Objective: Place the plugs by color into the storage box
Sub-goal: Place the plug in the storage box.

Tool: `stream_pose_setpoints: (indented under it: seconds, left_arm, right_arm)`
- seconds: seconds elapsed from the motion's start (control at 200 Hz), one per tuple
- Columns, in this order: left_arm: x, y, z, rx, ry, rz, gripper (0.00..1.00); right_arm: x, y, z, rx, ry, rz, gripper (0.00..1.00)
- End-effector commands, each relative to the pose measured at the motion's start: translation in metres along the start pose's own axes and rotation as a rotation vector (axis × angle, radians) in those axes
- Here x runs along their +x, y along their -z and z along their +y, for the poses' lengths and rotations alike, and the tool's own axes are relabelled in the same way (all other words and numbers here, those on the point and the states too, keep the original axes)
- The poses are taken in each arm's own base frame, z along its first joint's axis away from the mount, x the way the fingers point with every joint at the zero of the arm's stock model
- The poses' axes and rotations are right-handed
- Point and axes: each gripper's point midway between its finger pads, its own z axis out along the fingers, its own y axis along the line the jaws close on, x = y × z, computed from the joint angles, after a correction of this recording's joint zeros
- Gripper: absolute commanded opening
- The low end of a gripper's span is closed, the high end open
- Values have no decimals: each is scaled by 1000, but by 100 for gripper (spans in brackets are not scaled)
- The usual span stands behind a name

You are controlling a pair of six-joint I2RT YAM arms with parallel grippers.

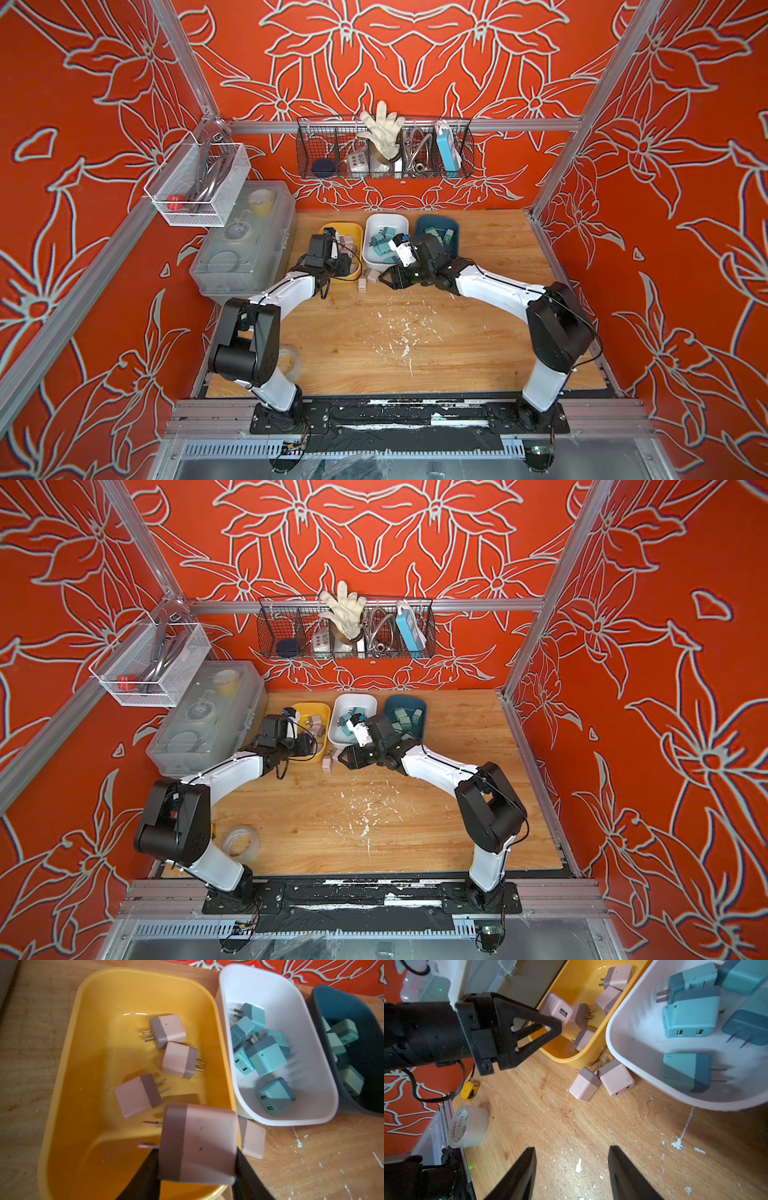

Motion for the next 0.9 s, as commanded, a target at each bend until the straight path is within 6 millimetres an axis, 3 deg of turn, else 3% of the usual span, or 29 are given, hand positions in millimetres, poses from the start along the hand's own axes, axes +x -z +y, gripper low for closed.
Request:
stream_pose_setpoints:
  seconds: [0.0,0.355,0.53,0.896]
  left_arm:
    - [-7,-10,10,10,49,15,40]
    - [-29,-50,37,-22,152,76,46]
    - [-35,-53,44,-44,163,70,62]
    - [-32,-51,44,-43,164,69,64]
  right_arm:
    - [2,-10,1,8,41,53,60]
    - [8,-24,-2,-1,52,81,60]
    - [11,-26,-3,-5,54,88,60]
    - [14,-26,-3,-10,54,93,60]
